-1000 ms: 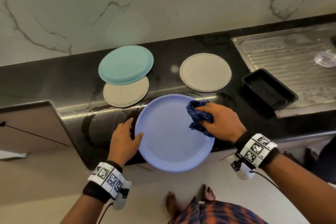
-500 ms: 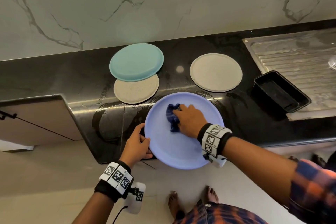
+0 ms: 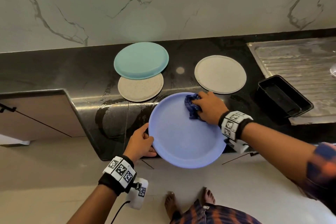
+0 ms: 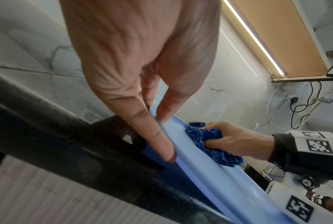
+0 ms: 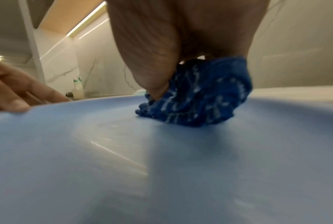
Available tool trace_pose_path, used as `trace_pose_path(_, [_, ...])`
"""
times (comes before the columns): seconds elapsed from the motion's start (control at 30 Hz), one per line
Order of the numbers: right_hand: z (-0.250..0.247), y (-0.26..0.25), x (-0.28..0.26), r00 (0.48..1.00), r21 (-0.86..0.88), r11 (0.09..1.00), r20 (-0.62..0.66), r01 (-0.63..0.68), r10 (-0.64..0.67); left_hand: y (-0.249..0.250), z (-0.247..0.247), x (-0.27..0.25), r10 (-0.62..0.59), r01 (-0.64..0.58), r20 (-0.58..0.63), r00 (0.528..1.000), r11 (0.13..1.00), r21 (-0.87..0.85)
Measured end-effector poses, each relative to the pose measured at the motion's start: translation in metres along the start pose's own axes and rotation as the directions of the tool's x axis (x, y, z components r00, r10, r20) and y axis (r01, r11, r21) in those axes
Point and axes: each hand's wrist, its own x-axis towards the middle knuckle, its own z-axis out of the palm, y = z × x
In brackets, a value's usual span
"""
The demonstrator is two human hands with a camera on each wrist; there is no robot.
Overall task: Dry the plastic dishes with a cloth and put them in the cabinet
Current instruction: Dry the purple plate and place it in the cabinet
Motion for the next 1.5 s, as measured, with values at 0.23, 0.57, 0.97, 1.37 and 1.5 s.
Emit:
trace_pose_path(0.23, [0.025,-0.097,0.019,0.982,-0.028,0.982,0.016,0.188,-0.187,0.0,-0.001,0.001,0.007,-0.007,-0.005,1.0,1.0,-0.021])
trace_pose_path(0.57, [-0.011,-0.051,0.03,0.999,-0.149,0.989,0.027,-0.017,0.021,0.01,0.004,0.0,-0.009,0.018,-0.096,0.995,0.995,0.102])
trace_pose_path(0.97, [-0.023,-0.047,0.014,0.983,-0.148,0.979,0.101,-0.14,0.155,0.014,0.009,0.0,0.444,-0.349,0.097,0.891,0.532,0.771])
trace_pose_path(1.37, [-0.02,-0.074,0.038,0.996,-0.097,0.995,0.086,-0.016,0.024,0.018,0.04,0.007,0.148,-0.315,0.289,0.946,0.209,0.926])
trace_pose_path(1.5, [-0.009,-0.097,0.051,0.962,-0.074,0.961,0.079,0.268,-0.262,0.024,0.045,0.008,0.092,-0.29,0.277,0.956,0.183,0.939])
